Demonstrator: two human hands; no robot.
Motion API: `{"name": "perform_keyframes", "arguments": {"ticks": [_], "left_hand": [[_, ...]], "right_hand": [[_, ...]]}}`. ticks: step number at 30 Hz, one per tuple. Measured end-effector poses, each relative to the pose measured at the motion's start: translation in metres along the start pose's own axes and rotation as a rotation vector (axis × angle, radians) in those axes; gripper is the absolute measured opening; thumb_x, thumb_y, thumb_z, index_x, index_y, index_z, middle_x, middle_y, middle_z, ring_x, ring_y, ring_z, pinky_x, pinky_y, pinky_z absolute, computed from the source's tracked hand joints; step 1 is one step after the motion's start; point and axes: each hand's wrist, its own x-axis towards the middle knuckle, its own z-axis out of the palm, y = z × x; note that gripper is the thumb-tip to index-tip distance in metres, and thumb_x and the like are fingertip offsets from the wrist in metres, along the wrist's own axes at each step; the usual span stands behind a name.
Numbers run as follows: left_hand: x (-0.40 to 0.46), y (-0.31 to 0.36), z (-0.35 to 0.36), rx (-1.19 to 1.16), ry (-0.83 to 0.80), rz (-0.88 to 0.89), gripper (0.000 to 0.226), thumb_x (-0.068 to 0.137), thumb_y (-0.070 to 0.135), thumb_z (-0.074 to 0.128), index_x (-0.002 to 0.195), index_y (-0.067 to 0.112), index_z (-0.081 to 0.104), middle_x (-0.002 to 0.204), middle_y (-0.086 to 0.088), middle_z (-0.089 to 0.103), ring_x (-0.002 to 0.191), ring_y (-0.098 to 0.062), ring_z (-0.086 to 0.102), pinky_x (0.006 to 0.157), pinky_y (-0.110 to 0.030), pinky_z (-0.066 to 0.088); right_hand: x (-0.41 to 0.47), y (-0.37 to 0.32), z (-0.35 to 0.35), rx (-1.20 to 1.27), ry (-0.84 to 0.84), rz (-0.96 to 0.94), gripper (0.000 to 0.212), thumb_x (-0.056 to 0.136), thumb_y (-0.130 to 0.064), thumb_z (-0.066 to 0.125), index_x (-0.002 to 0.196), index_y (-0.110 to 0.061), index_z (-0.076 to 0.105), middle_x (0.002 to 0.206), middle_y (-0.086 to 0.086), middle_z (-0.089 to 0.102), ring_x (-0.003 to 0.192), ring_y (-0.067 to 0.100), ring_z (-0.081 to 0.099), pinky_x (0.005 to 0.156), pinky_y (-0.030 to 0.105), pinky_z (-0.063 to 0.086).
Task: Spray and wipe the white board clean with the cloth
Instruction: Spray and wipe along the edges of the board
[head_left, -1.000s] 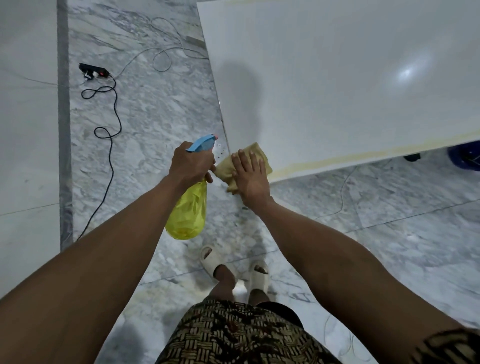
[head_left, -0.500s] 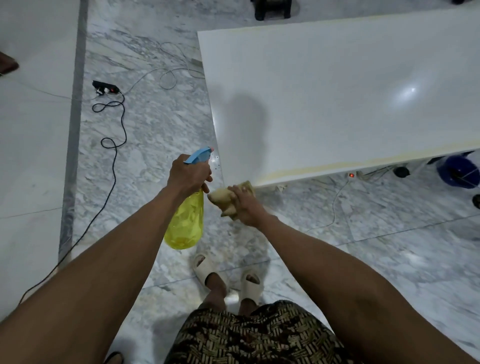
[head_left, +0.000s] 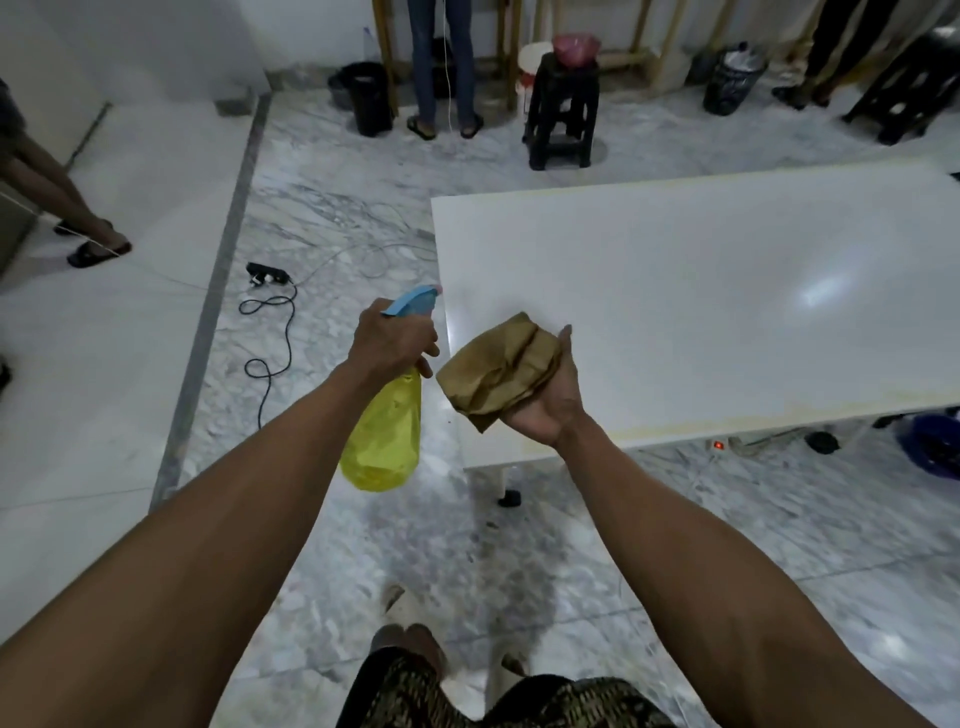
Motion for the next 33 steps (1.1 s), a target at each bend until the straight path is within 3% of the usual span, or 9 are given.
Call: {"name": "perform_keyframes", "arguments": {"ticks": [3, 7, 11, 16, 18, 21, 27, 31, 33], "left_hand": [[0.02, 0.001, -0.007, 0.002, -0.014, -0.05, 0.031, 0.085, 0.007, 0.062, 0.11, -0.008, 0.069, 0.08, -0.016, 0.075, 0.069, -0.034, 0.075, 0.076, -0.052, 0.065], [0.062, -0.001, -0.03, 0.009, -0.033, -0.067, 0.054, 0.066, 0.021, 0.062, 0.114, -0.004, 0.069, 0.072, -0.01, 0.076, 0.067, -0.034, 0.078, 0.074, -0.054, 0.066], [0.112, 0.003, -0.061, 0.037, -0.059, -0.044, 0.06, 0.061, 0.02, 0.06, 0.117, 0.002, 0.071, 0.071, -0.008, 0.076, 0.063, -0.03, 0.076, 0.073, -0.053, 0.067], [0.174, 0.015, -0.1, 0.099, -0.093, -0.025, 0.034, 0.071, 0.012, 0.061, 0.099, -0.001, 0.075, 0.071, -0.009, 0.076, 0.052, -0.026, 0.071, 0.071, -0.049, 0.065], [0.194, 0.016, -0.109, 0.125, -0.114, -0.014, 0.041, 0.064, 0.016, 0.06, 0.098, -0.001, 0.075, 0.072, -0.01, 0.077, 0.054, -0.028, 0.073, 0.072, -0.05, 0.066], [0.223, 0.014, -0.121, 0.139, -0.154, -0.023, 0.056, 0.06, 0.019, 0.059, 0.112, 0.001, 0.073, 0.072, -0.011, 0.077, 0.066, -0.034, 0.078, 0.071, -0.054, 0.067], [0.277, 0.022, -0.131, 0.156, -0.165, -0.018, 0.051, 0.063, 0.019, 0.06, 0.11, 0.003, 0.073, 0.067, -0.008, 0.077, 0.061, -0.03, 0.077, 0.069, -0.049, 0.067], [0.313, 0.032, -0.129, 0.158, -0.16, -0.05, 0.039, 0.073, 0.011, 0.064, 0.111, -0.001, 0.067, 0.079, -0.015, 0.075, 0.049, -0.026, 0.071, 0.062, -0.04, 0.06], [0.335, 0.039, -0.127, 0.166, -0.16, -0.058, 0.034, 0.079, 0.008, 0.064, 0.112, 0.0, 0.065, 0.082, -0.015, 0.074, 0.047, -0.025, 0.07, 0.058, -0.035, 0.056]], "right_hand": [[0.025, -0.007, 0.012, 0.002, 0.001, -0.048, 0.097, 0.067, -0.073, 0.07, 0.137, -0.008, 0.056, 0.141, 0.017, 0.055, 0.132, 0.035, 0.051, 0.114, 0.055, 0.034], [0.081, -0.008, 0.041, -0.273, 0.102, -0.142, 0.066, 0.078, -0.045, 0.076, 0.128, -0.004, 0.06, 0.129, 0.016, 0.064, 0.12, 0.031, 0.062, 0.105, 0.046, 0.047], [0.147, -0.011, 0.063, -0.257, 0.235, -0.19, 0.058, 0.089, -0.039, 0.068, 0.135, -0.006, 0.055, 0.13, 0.018, 0.063, 0.121, 0.036, 0.06, 0.104, 0.054, 0.046], [0.208, -0.018, 0.097, -0.243, 0.169, -0.205, 0.066, 0.096, -0.053, 0.049, 0.136, -0.001, 0.055, 0.137, 0.021, 0.058, 0.128, 0.034, 0.054, 0.112, 0.048, 0.039], [0.222, -0.022, 0.11, -0.198, 0.154, -0.201, 0.074, 0.093, -0.058, 0.047, 0.14, -0.001, 0.051, 0.143, 0.022, 0.052, 0.135, 0.035, 0.047, 0.115, 0.047, 0.034], [0.243, -0.029, 0.122, -0.118, 0.15, -0.166, 0.084, 0.089, -0.069, 0.044, 0.142, -0.005, 0.049, 0.146, 0.021, 0.048, 0.138, 0.035, 0.044, 0.117, 0.048, 0.03], [0.286, -0.041, 0.14, 0.131, 0.025, -0.114, 0.119, 0.072, -0.094, 0.023, 0.145, -0.003, 0.045, 0.147, 0.026, 0.045, 0.134, 0.04, 0.046, 0.119, 0.052, 0.025], [0.325, -0.055, 0.146, 0.176, -0.043, -0.097, 0.073, 0.1, -0.053, 0.035, 0.152, -0.001, 0.029, 0.155, 0.025, 0.032, 0.144, 0.037, 0.032, 0.123, 0.048, 0.017], [0.347, -0.068, 0.148, 0.142, -0.057, -0.089, 0.066, 0.102, -0.044, 0.037, 0.151, -0.001, 0.03, 0.154, 0.024, 0.034, 0.143, 0.036, 0.034, 0.122, 0.048, 0.02]]}}
